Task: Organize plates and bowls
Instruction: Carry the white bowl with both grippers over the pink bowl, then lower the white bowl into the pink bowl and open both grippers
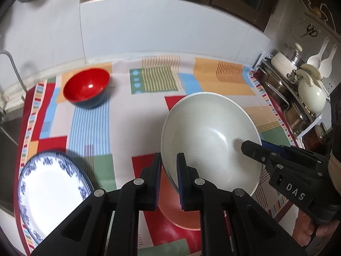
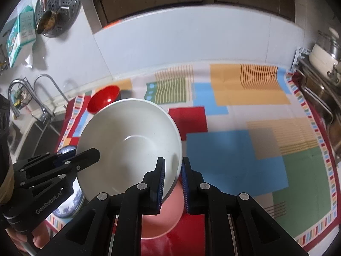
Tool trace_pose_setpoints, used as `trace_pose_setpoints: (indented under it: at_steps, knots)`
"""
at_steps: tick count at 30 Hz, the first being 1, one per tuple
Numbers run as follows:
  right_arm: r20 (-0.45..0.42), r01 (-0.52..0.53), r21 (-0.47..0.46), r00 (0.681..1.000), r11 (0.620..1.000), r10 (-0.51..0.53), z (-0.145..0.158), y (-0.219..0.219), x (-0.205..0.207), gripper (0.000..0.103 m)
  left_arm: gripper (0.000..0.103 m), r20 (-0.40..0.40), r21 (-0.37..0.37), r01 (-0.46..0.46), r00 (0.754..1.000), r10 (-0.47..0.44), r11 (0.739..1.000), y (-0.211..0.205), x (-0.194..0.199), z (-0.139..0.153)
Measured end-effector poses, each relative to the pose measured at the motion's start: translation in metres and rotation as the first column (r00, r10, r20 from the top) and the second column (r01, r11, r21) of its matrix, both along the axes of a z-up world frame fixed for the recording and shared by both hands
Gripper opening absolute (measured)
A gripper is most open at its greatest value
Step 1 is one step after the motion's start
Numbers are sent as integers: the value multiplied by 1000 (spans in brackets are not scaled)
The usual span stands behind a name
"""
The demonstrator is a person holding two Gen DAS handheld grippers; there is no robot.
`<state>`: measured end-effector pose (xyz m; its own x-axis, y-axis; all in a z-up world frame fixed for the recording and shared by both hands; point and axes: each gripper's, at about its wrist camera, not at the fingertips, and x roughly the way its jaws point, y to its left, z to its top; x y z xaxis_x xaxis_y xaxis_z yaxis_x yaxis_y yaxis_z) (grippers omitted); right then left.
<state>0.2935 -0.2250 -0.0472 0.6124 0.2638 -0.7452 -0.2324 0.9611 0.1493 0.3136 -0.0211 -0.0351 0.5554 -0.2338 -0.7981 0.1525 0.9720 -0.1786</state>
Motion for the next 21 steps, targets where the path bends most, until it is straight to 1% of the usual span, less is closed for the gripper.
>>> trace_pose_setpoints:
  at_steps: [3,9,15,21]
  knots:
    - [-33,-8,6,999,1000,8,-8,0,0,17,15,-27,-8,-4,1000,3,1000,1,-3,-9]
    - [-72,-12,-4,997,1000,12,-19,0,-2,17,15,-60,-19,-14,998,13,1000,2,-10,-19]
    - [-122,-21,-3,992,1000,20,-32,1,-5,17,15,-90,-19,-14,996,12,1000,2,-16,-29]
    - [-153,-26,-7,988,1000,24,-40,0,-9,17,15,-115,-19,-11,993,9,1000,1,-21,-37]
